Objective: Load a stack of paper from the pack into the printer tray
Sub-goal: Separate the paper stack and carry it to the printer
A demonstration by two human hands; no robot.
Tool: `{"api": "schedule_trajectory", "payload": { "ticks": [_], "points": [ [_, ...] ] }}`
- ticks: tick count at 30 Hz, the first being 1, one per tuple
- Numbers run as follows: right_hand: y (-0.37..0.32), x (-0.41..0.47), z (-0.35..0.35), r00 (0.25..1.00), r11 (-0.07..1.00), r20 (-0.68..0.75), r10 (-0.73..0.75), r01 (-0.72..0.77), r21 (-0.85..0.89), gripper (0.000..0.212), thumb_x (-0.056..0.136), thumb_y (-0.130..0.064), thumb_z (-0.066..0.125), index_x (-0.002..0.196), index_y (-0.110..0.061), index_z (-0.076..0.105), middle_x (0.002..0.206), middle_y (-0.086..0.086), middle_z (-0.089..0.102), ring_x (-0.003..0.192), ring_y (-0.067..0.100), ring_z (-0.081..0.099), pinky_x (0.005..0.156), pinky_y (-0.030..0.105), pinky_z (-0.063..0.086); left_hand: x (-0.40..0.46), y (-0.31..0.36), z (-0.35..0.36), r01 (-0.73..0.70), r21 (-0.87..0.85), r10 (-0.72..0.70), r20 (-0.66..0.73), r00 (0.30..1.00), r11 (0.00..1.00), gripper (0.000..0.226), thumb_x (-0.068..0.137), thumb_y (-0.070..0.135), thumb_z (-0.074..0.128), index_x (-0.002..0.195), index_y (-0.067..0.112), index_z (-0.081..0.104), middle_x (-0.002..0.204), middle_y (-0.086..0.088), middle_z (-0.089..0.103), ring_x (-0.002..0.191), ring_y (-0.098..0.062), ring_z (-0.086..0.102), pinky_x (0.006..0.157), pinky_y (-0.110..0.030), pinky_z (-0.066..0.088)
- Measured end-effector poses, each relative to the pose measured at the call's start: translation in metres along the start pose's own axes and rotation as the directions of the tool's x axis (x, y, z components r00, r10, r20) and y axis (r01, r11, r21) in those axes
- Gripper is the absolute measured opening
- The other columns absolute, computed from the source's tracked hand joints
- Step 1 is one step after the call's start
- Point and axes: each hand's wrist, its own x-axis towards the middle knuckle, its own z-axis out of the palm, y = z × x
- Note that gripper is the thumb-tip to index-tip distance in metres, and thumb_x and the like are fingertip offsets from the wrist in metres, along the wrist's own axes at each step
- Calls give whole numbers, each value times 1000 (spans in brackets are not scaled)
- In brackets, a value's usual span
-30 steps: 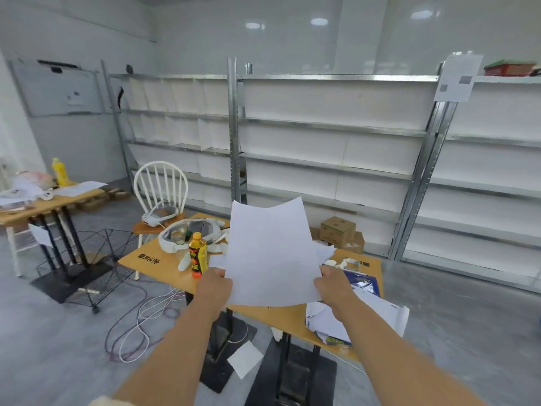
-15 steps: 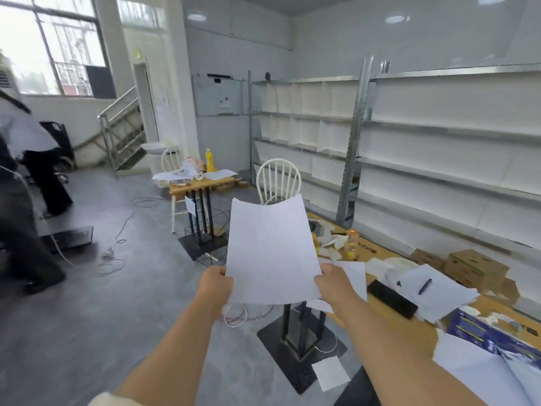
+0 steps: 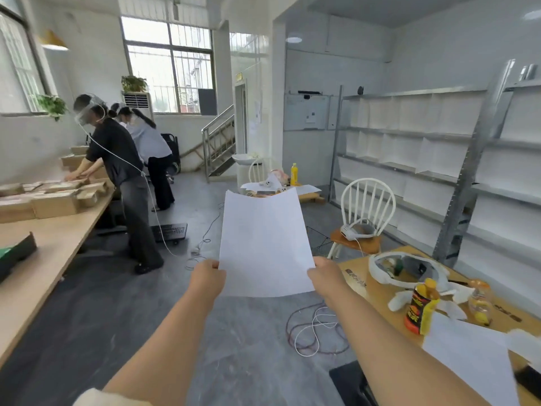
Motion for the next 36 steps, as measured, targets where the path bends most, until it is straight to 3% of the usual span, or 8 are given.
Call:
{"api": "schedule_trajectory", "payload": {
  "ticks": [5,9,15,21,26,30,34,36],
  "points": [
    [-27,32,51,994,999,102,-44,42,24,39,87,5,40,116,-5,63,99,8,63,87,25,58,61,24,44,24,-22,-39,77,-47,-82,-109,991,996,24,76,-2,45,80,-3,69,71,-10,57,65,-21,43,58,-25,36],
    [-46,55,89,978,997,192,-80,73,39,39,87,6,39,113,-6,65,98,10,65,85,25,59,57,23,43,40,-34,-65,142,-101,-157,-153,976,985,21,81,-1,46,71,7,62,73,-8,53,64,-23,38,54,-25,31],
    [-68,103,137,948,994,300,-108,96,54,38,84,5,41,108,-7,68,96,13,69,85,28,62,69,29,45,75,-45,-86,205,-128,-232,-254,939,970,25,88,2,47,68,14,57,82,-7,64,75,-26,56,68,-32,47],
    [-80,159,173,927,995,362,-98,83,55,36,74,0,40,104,8,59,99,28,67,74,17,46,64,30,37,109,-42,-88,267,-157,-306,-354,884,951,28,90,6,48,66,20,51,74,-2,59,65,-17,53,55,-26,43],
    [-94,190,187,891,988,427,-157,145,62,32,75,2,39,95,4,64,77,7,58,70,18,46,63,29,38,133,-39,-85,279,-190,-335,-418,845,941,10,92,8,49,88,13,57,77,-2,58,66,-17,53,49,-23,40],
    [-102,209,201,870,985,464,-169,163,54,26,77,5,37,85,1,62,68,4,52,60,20,40,56,25,34,147,-42,-86,305,-205,-365,-435,823,930,17,90,7,49,77,16,55,79,-4,60,69,-19,55,57,-27,45],
    [-107,223,219,856,982,483,-186,171,75,29,74,4,37,93,9,58,76,8,50,67,20,36,58,29,29,162,-47,-93,334,-215,-397,-464,792,918,28,89,5,48,65,19,54,75,-3,62,71,-24,57,66,-33,47],
    [-112,228,227,844,981,501,-189,180,67,20,76,5,37,78,4,57,70,6,47,63,19,35,56,26,29,172,-53,-97,346,-229,-414,-473,778,910,26,88,5,48,66,18,54,78,-5,63,72,-25,56,66,-34,46]
  ]
}}
